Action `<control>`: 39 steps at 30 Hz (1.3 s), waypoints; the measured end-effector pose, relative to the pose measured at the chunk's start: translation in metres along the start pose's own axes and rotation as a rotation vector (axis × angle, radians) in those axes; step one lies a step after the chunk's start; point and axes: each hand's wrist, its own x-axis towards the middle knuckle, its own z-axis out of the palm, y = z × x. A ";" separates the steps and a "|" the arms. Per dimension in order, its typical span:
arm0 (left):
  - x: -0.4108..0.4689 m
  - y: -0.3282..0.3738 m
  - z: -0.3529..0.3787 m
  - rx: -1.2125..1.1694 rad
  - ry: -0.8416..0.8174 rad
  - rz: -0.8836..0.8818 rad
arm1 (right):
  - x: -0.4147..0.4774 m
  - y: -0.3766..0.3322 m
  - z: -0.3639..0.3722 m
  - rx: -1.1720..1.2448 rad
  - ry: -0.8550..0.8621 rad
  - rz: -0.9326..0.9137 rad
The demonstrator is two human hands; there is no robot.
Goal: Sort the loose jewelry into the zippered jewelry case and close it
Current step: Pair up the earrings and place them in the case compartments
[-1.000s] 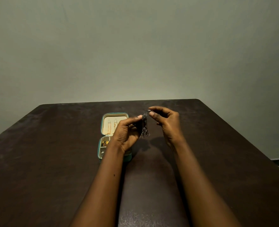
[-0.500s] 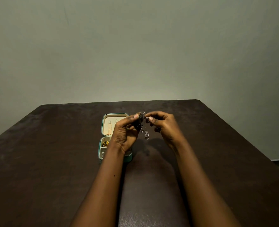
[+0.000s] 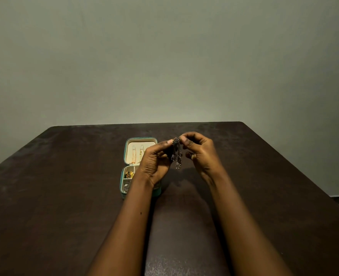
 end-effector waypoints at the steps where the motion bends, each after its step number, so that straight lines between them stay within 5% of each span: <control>1: 0.000 0.000 0.000 0.027 0.005 -0.005 | 0.000 0.000 0.000 0.009 -0.007 0.012; 17: 0.006 -0.005 0.013 -0.252 -0.104 -0.046 | 0.005 -0.004 0.010 0.844 -0.033 0.149; 39: 0.015 -0.011 0.008 -0.458 -0.270 -0.128 | 0.004 -0.003 0.016 0.916 0.007 0.244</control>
